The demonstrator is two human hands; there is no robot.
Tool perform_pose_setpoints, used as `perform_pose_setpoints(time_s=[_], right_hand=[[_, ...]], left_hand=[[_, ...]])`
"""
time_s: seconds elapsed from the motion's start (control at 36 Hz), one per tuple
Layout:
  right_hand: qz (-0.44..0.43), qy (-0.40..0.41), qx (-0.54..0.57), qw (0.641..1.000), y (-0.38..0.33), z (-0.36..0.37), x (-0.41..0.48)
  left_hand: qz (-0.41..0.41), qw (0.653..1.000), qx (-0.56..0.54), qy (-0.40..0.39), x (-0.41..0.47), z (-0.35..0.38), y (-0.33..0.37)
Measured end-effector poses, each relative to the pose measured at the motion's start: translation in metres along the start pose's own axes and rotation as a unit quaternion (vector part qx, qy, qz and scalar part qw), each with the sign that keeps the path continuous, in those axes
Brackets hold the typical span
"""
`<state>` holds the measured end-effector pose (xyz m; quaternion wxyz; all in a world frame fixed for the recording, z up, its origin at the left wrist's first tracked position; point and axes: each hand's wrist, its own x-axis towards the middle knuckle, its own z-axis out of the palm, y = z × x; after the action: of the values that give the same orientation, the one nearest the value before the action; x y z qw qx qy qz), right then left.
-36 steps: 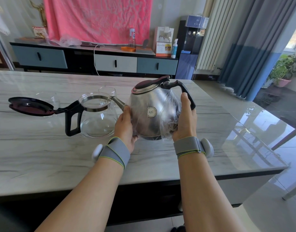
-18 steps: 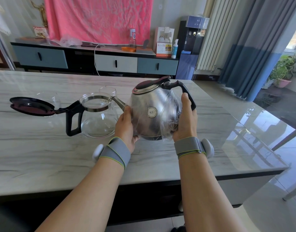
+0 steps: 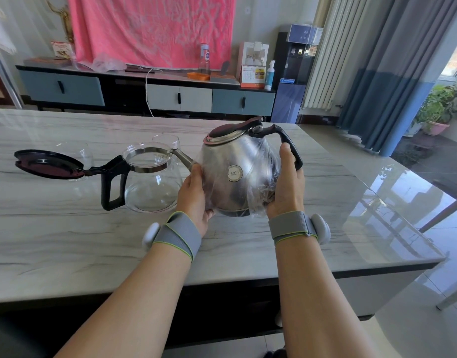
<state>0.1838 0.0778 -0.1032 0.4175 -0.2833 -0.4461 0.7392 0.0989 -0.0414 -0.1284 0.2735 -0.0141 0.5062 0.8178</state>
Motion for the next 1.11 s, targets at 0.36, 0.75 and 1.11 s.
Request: perform_pose_setpoints(time_s=[0.36, 0.75, 1.11], right_hand=[[-0.005, -0.005, -0.003, 1.0, 0.0004, -0.0008, 0.0021], [-0.008, 0.001, -0.006, 1.0, 0.0003, -0.0004, 0.0015], [-0.004, -0.003, -0.011, 1.0, 0.0001, -0.0006, 0.0026]], left_hand=[[0.0, 1.0, -0.002, 0.0, 0.002, -0.0007, -0.001], [0.003, 1.0, 0.001, 0.005, 0.0031, -0.0008, -0.002], [0.002, 1.0, 0.001, 0.006, 0.0033, -0.0008, -0.0019]])
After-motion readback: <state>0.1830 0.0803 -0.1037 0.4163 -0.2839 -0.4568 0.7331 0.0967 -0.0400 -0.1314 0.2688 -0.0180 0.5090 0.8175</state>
